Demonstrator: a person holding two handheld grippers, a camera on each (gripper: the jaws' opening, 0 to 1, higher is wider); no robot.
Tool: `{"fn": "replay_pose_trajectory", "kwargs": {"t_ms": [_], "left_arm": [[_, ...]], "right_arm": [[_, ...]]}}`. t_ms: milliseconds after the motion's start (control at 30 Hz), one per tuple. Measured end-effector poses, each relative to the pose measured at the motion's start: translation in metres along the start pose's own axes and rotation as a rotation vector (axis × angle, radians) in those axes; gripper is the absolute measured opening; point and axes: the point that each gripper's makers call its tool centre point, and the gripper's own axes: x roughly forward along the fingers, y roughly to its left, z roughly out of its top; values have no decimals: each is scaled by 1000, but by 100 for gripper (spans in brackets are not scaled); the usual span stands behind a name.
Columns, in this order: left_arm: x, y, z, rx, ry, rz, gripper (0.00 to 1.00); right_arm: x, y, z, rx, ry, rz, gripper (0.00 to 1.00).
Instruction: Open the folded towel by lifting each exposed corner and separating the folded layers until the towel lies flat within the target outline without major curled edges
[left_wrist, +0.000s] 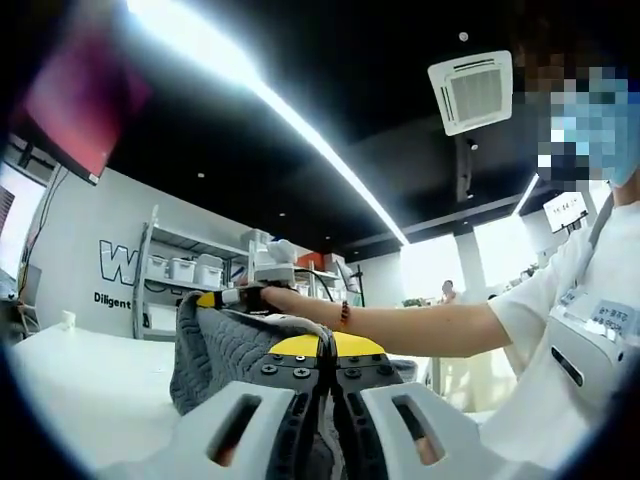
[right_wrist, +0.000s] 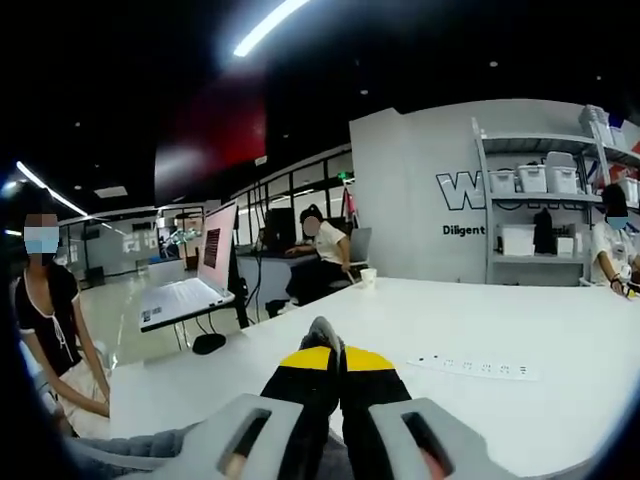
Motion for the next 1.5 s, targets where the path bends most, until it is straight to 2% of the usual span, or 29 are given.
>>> {"fn": "replay_pose_trajectory", "kwargs": {"t_ms": [500, 1500], "left_arm": [[-7, 4, 2, 26, -3, 18, 0], [-26, 19, 3, 19, -10, 66, 0]], "right_arm": [[5, 9, 6, -16, -6, 13, 0], [21, 23, 2, -12, -11, 24, 0]]}}
